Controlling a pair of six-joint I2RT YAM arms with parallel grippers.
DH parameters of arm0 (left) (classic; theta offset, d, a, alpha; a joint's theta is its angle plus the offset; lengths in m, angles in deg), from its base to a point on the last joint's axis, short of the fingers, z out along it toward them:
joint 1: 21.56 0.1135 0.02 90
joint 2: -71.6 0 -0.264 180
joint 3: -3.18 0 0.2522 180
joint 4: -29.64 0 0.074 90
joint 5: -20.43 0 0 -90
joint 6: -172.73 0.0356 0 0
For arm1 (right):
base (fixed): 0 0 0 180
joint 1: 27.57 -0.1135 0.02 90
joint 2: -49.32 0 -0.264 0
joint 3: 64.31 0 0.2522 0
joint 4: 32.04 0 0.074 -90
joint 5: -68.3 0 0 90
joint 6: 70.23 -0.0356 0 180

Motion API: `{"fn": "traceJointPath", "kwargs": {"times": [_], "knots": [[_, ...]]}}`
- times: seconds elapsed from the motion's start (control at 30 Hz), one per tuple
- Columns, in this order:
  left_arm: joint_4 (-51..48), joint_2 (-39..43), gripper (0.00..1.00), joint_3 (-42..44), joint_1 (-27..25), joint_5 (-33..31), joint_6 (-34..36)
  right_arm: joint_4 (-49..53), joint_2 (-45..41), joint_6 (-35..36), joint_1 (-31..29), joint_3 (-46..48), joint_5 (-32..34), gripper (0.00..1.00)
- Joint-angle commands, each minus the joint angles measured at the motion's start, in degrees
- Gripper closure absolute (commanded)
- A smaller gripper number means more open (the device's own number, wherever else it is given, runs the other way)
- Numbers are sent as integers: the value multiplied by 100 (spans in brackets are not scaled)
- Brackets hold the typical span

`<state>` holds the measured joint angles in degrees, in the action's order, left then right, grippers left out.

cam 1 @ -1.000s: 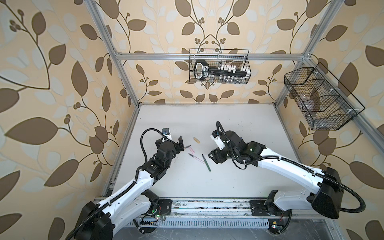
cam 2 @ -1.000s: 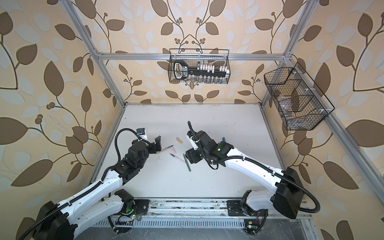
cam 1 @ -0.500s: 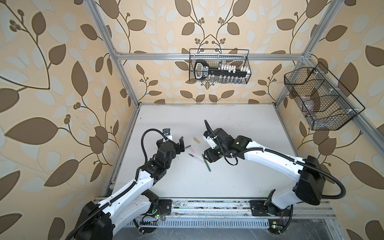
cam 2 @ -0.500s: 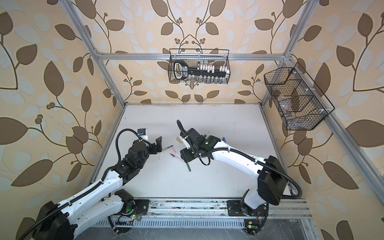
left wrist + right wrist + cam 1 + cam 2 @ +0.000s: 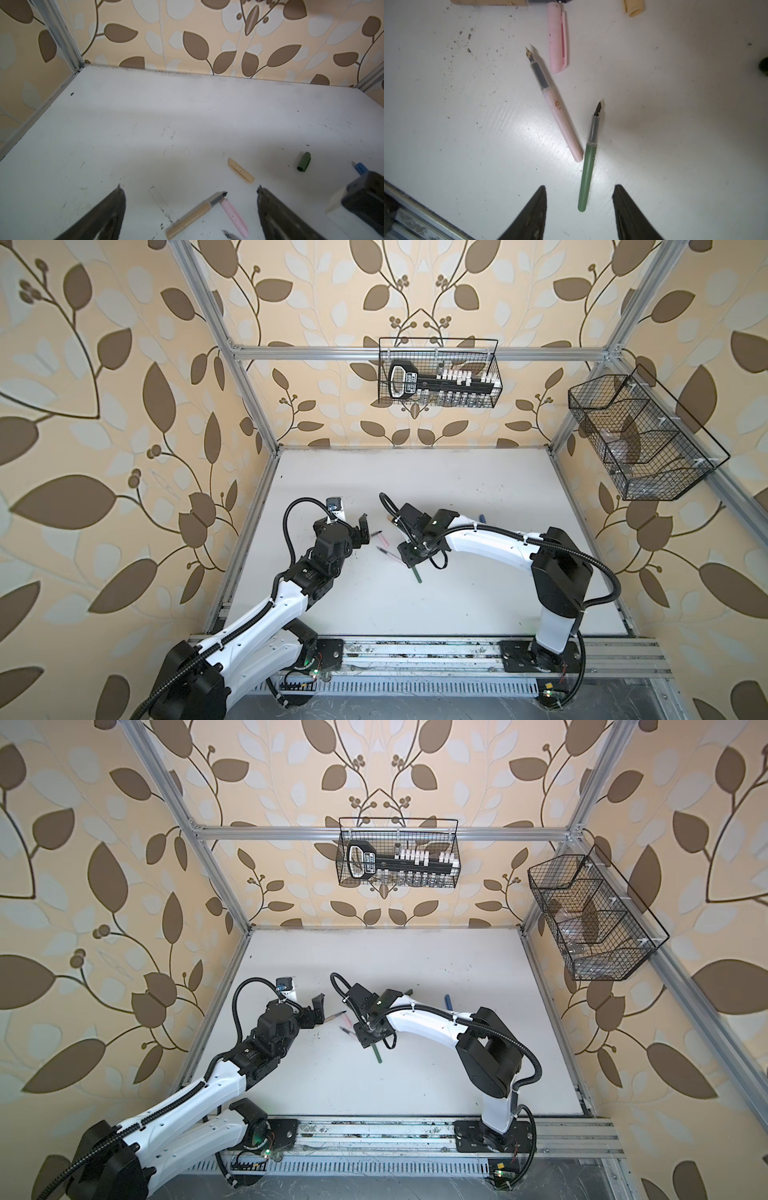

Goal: Insert the pens into the pen caps
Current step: 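Grasp the green pen with the right gripper and lift it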

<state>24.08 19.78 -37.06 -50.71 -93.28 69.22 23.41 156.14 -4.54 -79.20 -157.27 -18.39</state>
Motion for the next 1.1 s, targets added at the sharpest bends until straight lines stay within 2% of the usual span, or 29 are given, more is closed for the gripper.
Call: {"fn": "traceJointPath", "kwargs": {"times": [0.0,0.1,0.4,0.67,1.07], "knots": [[43,99,1,-92,31,138,57,-79,263,-304,-31,-192,80,51],[32,110,1,-106,29,233,71,-134,446,-405,-39,-214,177,57],[38,126,1,-102,26,312,78,-318,838,-466,-1,-264,360,59],[47,-30,1,-146,31,360,104,-699,852,-522,136,-168,328,64],[33,-11,1,-159,26,485,139,-492,1102,-618,-37,-179,754,72]]}}
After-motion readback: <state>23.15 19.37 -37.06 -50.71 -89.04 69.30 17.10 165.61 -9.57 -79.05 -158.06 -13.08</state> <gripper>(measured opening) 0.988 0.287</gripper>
